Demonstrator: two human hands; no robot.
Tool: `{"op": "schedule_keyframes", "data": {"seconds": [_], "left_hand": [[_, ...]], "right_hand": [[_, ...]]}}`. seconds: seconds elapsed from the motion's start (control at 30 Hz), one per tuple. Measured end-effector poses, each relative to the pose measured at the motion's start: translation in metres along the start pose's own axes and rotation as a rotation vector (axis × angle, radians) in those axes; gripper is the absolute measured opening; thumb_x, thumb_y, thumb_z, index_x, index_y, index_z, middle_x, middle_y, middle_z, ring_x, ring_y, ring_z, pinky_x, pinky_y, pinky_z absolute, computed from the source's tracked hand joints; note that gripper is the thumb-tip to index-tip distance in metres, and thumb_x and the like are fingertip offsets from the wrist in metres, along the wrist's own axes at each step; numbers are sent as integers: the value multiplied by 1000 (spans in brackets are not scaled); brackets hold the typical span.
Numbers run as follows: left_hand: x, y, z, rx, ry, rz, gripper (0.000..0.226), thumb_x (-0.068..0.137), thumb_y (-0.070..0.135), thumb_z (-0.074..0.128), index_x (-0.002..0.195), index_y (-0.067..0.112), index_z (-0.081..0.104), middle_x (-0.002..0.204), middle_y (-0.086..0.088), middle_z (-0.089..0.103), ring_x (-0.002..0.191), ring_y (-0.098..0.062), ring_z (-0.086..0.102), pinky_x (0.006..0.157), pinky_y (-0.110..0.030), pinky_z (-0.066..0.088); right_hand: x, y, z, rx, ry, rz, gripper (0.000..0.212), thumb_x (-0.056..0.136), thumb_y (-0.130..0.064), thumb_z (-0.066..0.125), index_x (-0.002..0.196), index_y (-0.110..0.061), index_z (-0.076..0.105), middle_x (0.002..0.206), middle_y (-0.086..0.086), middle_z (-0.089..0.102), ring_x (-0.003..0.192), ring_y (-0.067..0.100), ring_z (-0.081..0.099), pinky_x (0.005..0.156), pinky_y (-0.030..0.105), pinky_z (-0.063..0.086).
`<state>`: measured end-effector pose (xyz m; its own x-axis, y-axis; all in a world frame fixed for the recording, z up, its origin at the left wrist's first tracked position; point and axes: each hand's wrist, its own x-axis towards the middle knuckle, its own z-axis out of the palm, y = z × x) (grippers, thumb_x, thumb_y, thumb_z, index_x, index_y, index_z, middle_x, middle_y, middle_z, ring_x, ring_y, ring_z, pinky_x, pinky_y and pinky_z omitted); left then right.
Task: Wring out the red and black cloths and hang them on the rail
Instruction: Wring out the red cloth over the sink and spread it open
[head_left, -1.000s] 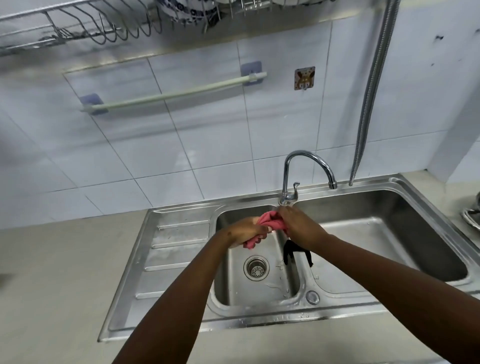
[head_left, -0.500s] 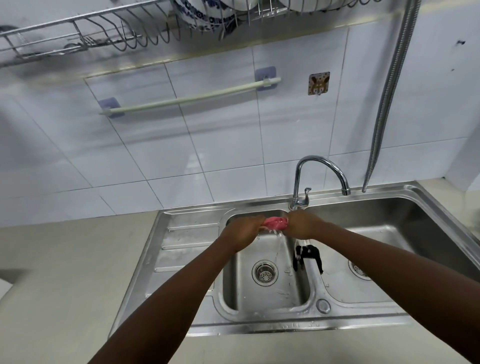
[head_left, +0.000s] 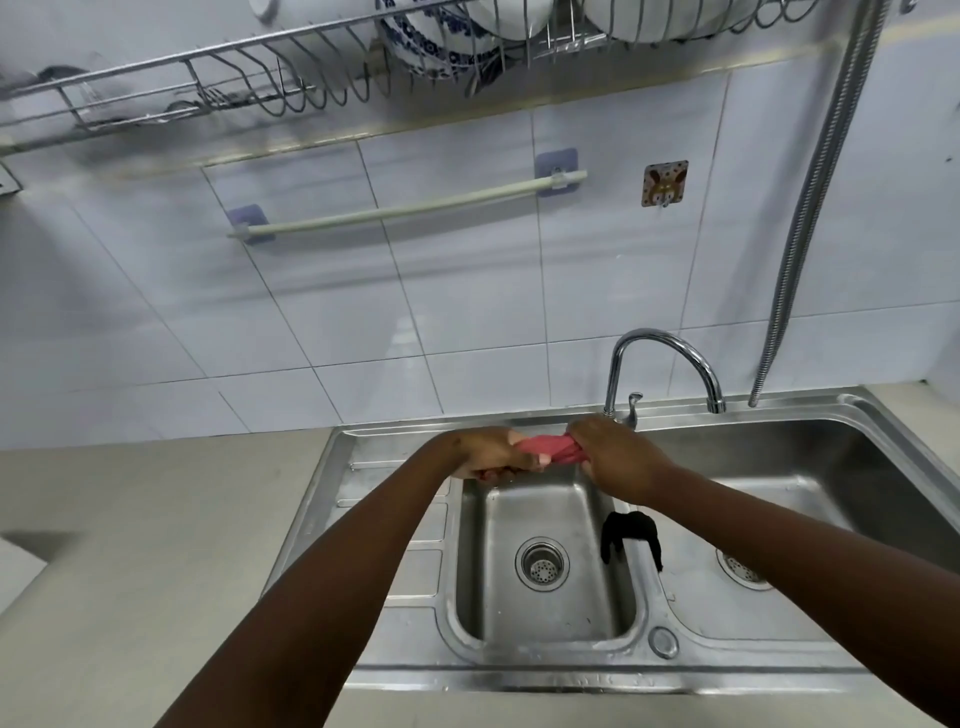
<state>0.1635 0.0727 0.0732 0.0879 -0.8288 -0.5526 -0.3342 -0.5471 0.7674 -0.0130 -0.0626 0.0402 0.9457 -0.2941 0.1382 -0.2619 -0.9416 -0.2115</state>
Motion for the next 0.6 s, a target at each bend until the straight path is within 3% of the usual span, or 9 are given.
{"op": "schedule_keyframes", "data": {"seconds": [0.1, 0.2, 0.3, 0.4, 0.47, 0.53, 0.6], "left_hand": [[-3, 4, 5, 355, 126, 90, 31, 91, 42, 58, 104, 14, 59, 78, 3, 56, 66, -11, 47, 56, -24, 37], [-1, 2, 18, 666, 306, 196, 23, 96, 34, 49, 103, 14, 58, 94, -10, 65, 81, -22, 57, 66, -29, 38], [-1, -7, 24, 849, 547, 292, 17, 95, 25, 46, 105, 15, 55, 98, -16, 69, 87, -33, 63, 66, -32, 41], [-2, -13, 26, 888, 667, 348, 18, 94, 25, 46, 109, 21, 54, 95, -12, 70, 82, -31, 64, 63, -27, 33], [-3, -12, 25, 846, 649, 341, 16, 94, 25, 45, 108, 22, 54, 94, -12, 70, 81, -29, 64, 62, -28, 36], [-5, -8, 21, 734, 529, 302, 18, 97, 29, 45, 107, 17, 55, 96, -12, 69, 82, -26, 63, 66, -31, 43], [-10, -3, 13, 522, 356, 236, 24, 98, 36, 47, 108, 16, 58, 91, -3, 64, 75, -13, 59, 62, -24, 44]], "right_hand": [[6, 0, -5, -70, -79, 15, 21, 78, -29, 59, 94, -18, 51, 97, 7, 66, 90, 28, 63, 69, 33, 46], [15, -1, -16, -99, -152, 71, 13, 78, -28, 59, 87, -19, 58, 89, 7, 69, 86, 26, 65, 67, 30, 45], [24, -6, -24, -11, -247, 122, 10, 77, -26, 57, 79, -17, 62, 83, 8, 68, 83, 25, 65, 69, 30, 47], [28, -7, -28, 70, -333, 122, 13, 79, -28, 59, 71, -19, 56, 63, -2, 55, 73, 23, 61, 63, 26, 41], [27, -7, -27, 96, -304, 100, 14, 80, -29, 62, 72, -20, 55, 63, -7, 48, 74, 19, 55, 58, 24, 38], [24, -6, -26, 48, -190, 23, 9, 78, -25, 64, 80, -18, 61, 83, 0, 50, 88, 22, 51, 68, 29, 44], [20, -6, -23, -33, -72, -52, 23, 76, -25, 68, 96, -15, 61, 102, 8, 50, 97, 25, 48, 79, 38, 47]]}}
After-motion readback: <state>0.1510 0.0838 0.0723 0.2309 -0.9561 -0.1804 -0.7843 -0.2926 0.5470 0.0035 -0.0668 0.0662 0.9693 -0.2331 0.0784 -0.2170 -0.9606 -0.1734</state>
